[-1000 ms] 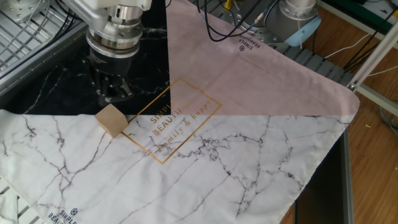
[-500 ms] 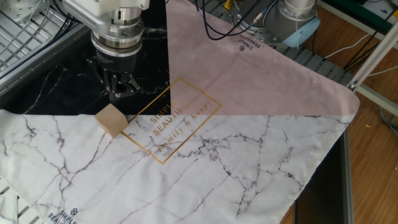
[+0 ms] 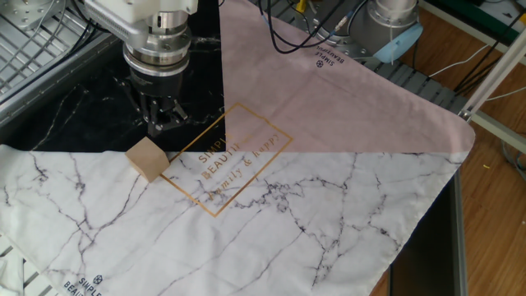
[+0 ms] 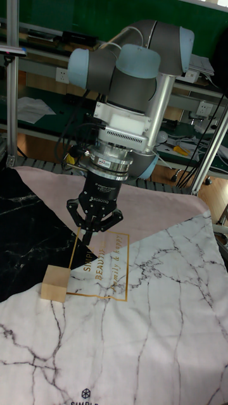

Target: Approach and touch the side of the small block

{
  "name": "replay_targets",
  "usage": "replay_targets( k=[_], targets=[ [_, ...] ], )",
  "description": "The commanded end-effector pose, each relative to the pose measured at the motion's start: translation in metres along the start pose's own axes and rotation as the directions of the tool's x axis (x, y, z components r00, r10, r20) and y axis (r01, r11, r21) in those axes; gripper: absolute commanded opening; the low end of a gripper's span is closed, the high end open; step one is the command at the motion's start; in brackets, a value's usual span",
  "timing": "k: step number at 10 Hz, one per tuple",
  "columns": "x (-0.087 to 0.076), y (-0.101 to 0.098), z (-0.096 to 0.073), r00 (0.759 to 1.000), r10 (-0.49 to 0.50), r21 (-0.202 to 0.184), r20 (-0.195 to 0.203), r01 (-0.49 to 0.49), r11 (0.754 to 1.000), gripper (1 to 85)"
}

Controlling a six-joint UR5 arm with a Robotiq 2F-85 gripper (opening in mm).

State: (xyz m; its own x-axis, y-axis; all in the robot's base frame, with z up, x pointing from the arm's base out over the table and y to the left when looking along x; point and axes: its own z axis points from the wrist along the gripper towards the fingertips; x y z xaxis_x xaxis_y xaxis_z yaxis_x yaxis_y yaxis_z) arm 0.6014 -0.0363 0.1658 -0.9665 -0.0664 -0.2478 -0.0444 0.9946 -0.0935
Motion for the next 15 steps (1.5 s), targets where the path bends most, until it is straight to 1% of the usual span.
replay_targets(
  k=[1, 2, 3, 4, 5, 6, 7, 8, 9, 10, 11, 12, 13, 14, 15],
  targets=[
    [-0.017, 0.013, 0.0, 0.997, 0.034, -0.045, 0.065, -0.031, 0.998, 1.0],
    [-0.018, 0.011, 0.0, 0.996, 0.063, -0.04, 0.07, -0.06, 0.997, 1.0],
    [-0.016, 0.023, -0.001, 0.993, 0.104, -0.088, 0.057, -0.098, 0.991, 1.0],
    [-0.017, 0.028, -0.001, 0.986, 0.157, -0.11, 0.051, -0.15, 0.983, 1.0],
    [-0.013, 0.012, 0.0, 0.993, 0.113, -0.043, 0.046, -0.111, 0.993, 1.0],
    [-0.011, 0.005, 0.0, 0.994, 0.101, -0.018, 0.041, -0.1, 0.995, 1.0],
    [-0.004, 0.015, 0.0, 0.99, 0.138, -0.054, 0.012, -0.137, 0.989, 1.0],
    [-0.005, 0.019, 0.0, 0.988, 0.151, -0.068, 0.01, -0.15, 0.986, 1.0],
    [-0.002, 0.016, 0.007, 0.989, 0.145, -0.083, -0.005, -0.145, 0.986, 1.0],
    [0.0, 0.012, 0.024, 0.989, 0.147, -0.121, -0.016, -0.148, 0.982, 1.0],
    [0.014, -0.003, 0.044, 0.992, 0.114, -0.105, -0.056, -0.12, 0.987, 1.0],
    [0.027, -0.028, 0.057, 0.994, 0.062, -0.047, -0.089, -0.067, 0.997, 1.0],
    [0.027, -0.048, 0.065, 0.995, 0.054, -0.004, -0.088, -0.054, 0.999, 1.0],
    [0.024, -0.066, 0.067, 0.995, 0.045, 0.027, -0.085, -0.043, 0.999, 1.0],
    [0.023, -0.084, 0.069, 0.995, 0.018, 0.042, -0.094, -0.014, 0.999, 1.0]
  ],
)
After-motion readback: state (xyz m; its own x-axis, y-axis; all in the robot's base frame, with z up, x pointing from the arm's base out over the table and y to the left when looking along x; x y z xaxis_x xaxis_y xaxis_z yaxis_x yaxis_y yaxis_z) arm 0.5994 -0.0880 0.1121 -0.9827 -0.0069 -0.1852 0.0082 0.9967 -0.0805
